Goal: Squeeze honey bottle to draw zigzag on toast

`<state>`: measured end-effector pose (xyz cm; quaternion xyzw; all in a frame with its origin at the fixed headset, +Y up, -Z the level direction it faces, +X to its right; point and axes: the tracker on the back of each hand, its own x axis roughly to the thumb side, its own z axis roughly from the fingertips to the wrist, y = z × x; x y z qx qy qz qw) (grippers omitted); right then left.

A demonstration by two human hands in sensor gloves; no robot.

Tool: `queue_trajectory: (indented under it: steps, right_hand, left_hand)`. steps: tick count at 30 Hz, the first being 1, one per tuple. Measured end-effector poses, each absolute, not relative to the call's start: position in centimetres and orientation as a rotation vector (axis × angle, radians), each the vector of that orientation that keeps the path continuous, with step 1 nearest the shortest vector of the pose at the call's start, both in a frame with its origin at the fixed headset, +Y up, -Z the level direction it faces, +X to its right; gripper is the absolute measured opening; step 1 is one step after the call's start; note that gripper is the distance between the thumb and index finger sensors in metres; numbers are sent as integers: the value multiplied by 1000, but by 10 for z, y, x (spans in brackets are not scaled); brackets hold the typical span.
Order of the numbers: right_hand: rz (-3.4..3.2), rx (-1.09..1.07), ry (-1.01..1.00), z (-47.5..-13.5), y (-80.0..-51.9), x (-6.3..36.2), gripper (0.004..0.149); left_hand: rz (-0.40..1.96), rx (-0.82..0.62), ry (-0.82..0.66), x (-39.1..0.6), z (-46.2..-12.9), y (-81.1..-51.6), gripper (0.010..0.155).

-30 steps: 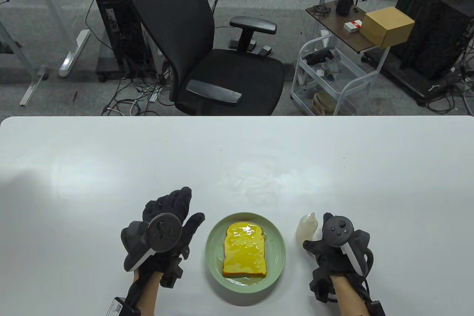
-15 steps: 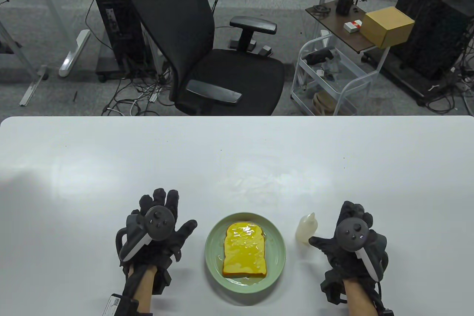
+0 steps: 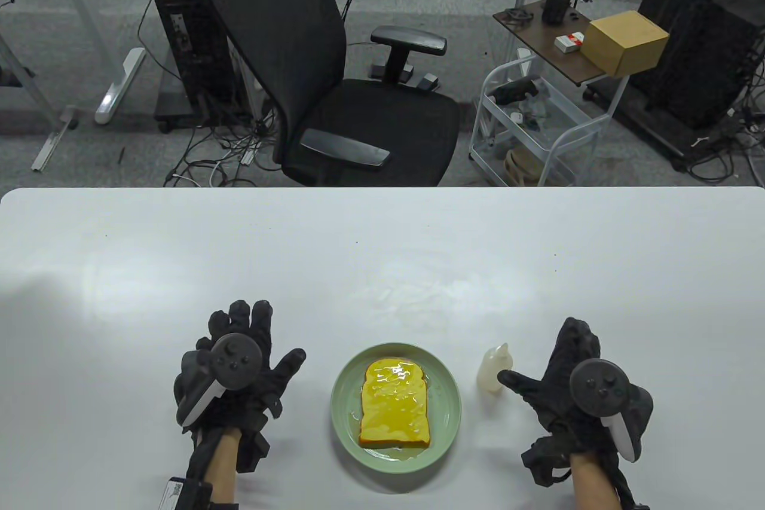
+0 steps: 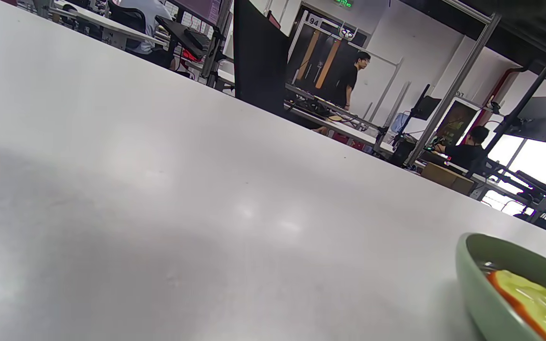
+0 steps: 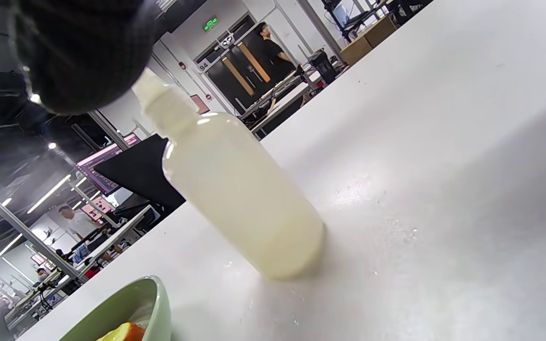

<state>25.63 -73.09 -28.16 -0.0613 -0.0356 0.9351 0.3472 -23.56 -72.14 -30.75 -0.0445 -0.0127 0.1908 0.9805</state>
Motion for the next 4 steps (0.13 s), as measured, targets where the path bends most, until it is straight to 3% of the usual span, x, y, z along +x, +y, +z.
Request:
queue_trajectory:
  steps: [4]
  right_hand:
    - [2423, -169, -82, -282, -732, 258, 121]
  left_hand:
    - [381, -85, -27, -235, -308, -722, 100]
